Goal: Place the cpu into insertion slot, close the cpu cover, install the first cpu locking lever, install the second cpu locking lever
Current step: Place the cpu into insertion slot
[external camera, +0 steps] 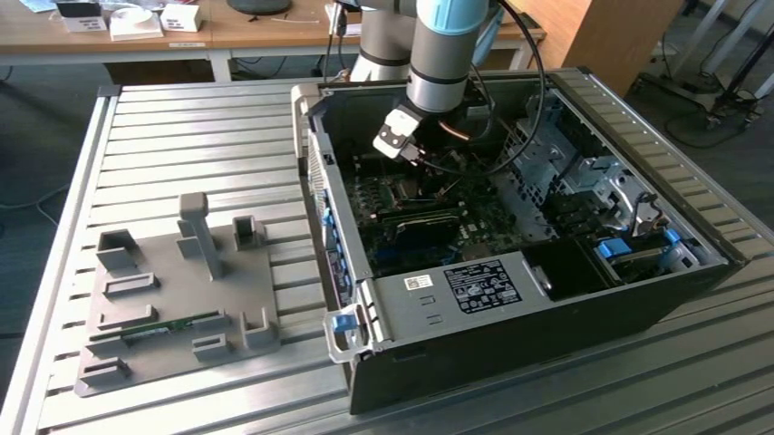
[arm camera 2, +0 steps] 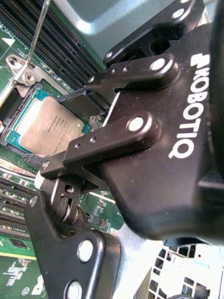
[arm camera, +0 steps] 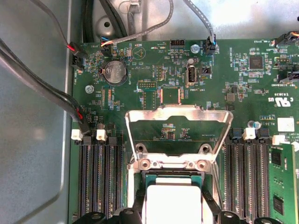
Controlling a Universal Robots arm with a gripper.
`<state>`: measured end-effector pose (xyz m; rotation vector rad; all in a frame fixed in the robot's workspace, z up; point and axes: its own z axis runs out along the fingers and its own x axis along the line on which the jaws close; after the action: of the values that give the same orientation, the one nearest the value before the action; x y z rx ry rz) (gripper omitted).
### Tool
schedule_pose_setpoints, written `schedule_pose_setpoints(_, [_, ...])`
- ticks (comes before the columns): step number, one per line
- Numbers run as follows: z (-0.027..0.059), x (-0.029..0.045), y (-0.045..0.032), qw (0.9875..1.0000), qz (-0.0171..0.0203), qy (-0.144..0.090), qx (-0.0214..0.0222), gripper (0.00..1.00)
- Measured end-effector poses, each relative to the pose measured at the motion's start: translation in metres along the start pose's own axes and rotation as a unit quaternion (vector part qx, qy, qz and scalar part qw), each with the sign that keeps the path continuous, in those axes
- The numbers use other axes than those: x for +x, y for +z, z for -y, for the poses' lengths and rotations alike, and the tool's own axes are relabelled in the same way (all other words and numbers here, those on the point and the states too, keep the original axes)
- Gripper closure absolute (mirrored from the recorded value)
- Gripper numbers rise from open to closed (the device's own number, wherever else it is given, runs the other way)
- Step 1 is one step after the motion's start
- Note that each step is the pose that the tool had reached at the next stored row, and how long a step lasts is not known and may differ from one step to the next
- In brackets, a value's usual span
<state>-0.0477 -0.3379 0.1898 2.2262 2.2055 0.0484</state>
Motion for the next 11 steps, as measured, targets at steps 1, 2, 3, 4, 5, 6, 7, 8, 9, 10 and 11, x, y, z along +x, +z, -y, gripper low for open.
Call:
schedule_pose_setpoints(1, [0.0002,0.0,0.0,1.0,0.0,0.0,0.0,0.46])
schedule_pose_setpoints(2, [0.0002,0.0,0.0,1.0,0.0,0.0,0.0001,0.46])
schedule_pose_setpoints(3, [0.0002,0.0,0.0,1.0,0.0,0.0,0.0,0.46])
schedule_pose_setpoints(4, [0.0002,0.0,0.0,1.0,0.0,0.0,0.0,0.46])
schedule_pose_setpoints(5, [0.0002,0.0,0.0,1.0,0.0,0.0,0.0,0.46])
schedule_pose_setpoints(6, [0.0002,0.0001,0.0,1.0,0.0,0.0,0.0,0.46])
schedule_pose_setpoints(7, [0.0002,0.0001,0.0,1.0,0.0,0.0,0.0,0.46])
schedule_pose_setpoints(8, [0.0002,0.0001,0.0,1.0,0.0,0.0,0.0,0.46])
schedule_pose_setpoints(9, [0.0002,0.0002,0.0,1.0,0.0,0.0,0.0,0.46])
schedule_pose_setpoints(10, [0.0002,0.0002,0.0,1.0,0.0,0.0,0.0,0.46])
schedule_pose_setpoints(11, [0.0002,0.0002,0.0,1.0,0.0,0.0,0.0,0.46])
